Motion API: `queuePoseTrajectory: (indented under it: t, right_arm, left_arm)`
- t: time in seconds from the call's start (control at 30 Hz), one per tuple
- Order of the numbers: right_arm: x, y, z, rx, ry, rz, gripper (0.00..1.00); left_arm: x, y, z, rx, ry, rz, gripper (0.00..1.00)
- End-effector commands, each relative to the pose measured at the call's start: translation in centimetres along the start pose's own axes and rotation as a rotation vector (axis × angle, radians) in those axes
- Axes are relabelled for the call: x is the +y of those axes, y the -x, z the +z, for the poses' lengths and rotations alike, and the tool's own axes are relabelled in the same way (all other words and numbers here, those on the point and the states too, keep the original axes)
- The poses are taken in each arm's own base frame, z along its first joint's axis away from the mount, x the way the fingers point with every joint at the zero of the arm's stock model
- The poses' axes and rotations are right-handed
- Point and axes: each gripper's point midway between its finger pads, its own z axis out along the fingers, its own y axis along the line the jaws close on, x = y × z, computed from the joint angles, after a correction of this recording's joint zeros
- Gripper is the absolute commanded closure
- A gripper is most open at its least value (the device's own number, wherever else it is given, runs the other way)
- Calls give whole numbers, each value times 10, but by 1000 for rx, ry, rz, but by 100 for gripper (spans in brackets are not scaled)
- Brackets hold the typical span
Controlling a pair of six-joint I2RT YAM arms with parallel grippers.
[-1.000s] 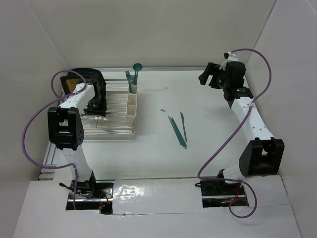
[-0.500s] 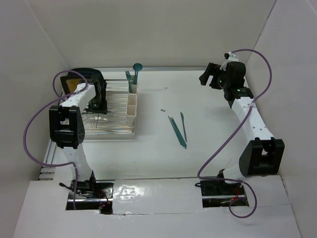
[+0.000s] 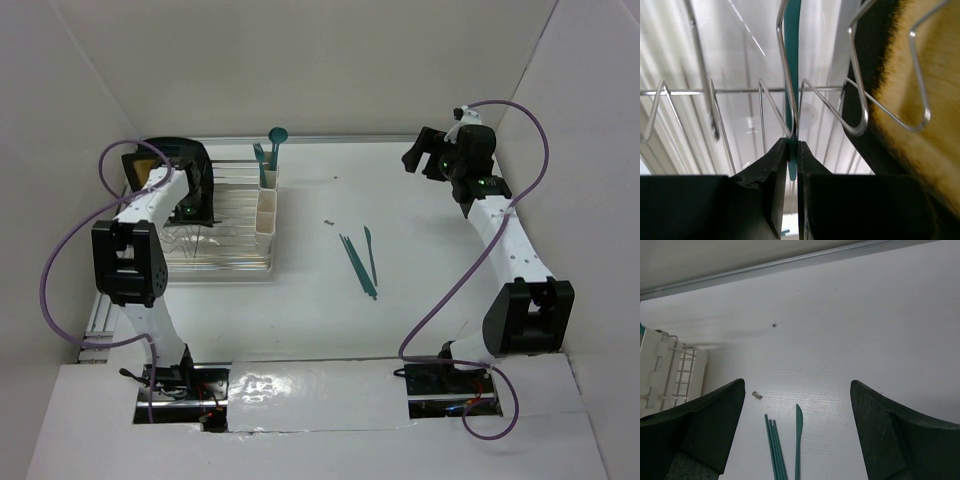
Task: Sort the eating utensils into containers
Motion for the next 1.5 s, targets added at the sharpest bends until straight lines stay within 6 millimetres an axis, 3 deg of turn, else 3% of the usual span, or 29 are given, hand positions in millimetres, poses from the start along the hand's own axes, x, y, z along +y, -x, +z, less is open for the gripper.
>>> queuePoseTrajectory:
  t: [0.0,0.27,0.43,0.83,0.87,0.93,0.97,1.0,1.03,1.07,1.13,1.17,1.23,1.33,1.47]
  right_arm:
    - [-2,4,-5,-15,-8,9,8]
    - [-4,1,-5,-9,-12,17,8]
    - [0,6,-4,-17,2,11,8]
    - [5,5,-8,-12,30,10,9]
    - [4,5,-8,-15,21,9,9]
    - [6,8,-11,-23,26,4,9]
    - [6,9,-12,-26,26,4,9]
    - [6,9,-12,-27,25,8,9]
    - [8,9,-12,-24,36,7,9]
    - [7,7,-10,-19,35,6,9]
    - [9,6,-10,-13,46,5,9]
    - [9,6,-10,-13,46,5,9]
    - [10,10,-15,-29,48,-2,9]
    - [7,8,-20,-30,29,-11,9]
    - [7,6,-30,-44,20,-17,9]
  left_arm:
    - [-3,12,-31,-9,-55,-39,95]
    - [3,4,-48,46,-52,-47,100]
    - [-1,3,-74,46,-104,-53,100]
    - [-32,-7,-126,83,-371,66,100]
    - [-42,-8,-136,87,-435,88,100]
    - [-53,-12,-161,44,-607,350,100]
    - [-96,-22,-206,26,-909,462,100]
    - [-87,-23,-212,-54,-1004,686,100]
    - [-108,-29,-247,-97,-1190,732,100]
    - [-104,-45,-276,-102,-1412,846,100]
    - [-89,-59,-296,-263,-1687,1110,100]
    - [-80,-67,-288,-213,-1695,1147,100]
    - [-78,-72,-299,-308,-1819,1249,100]
    - [-70,-90,-308,-257,-1903,1388,100]
    - [-60,-99,-313,-162,-1922,1395,100]
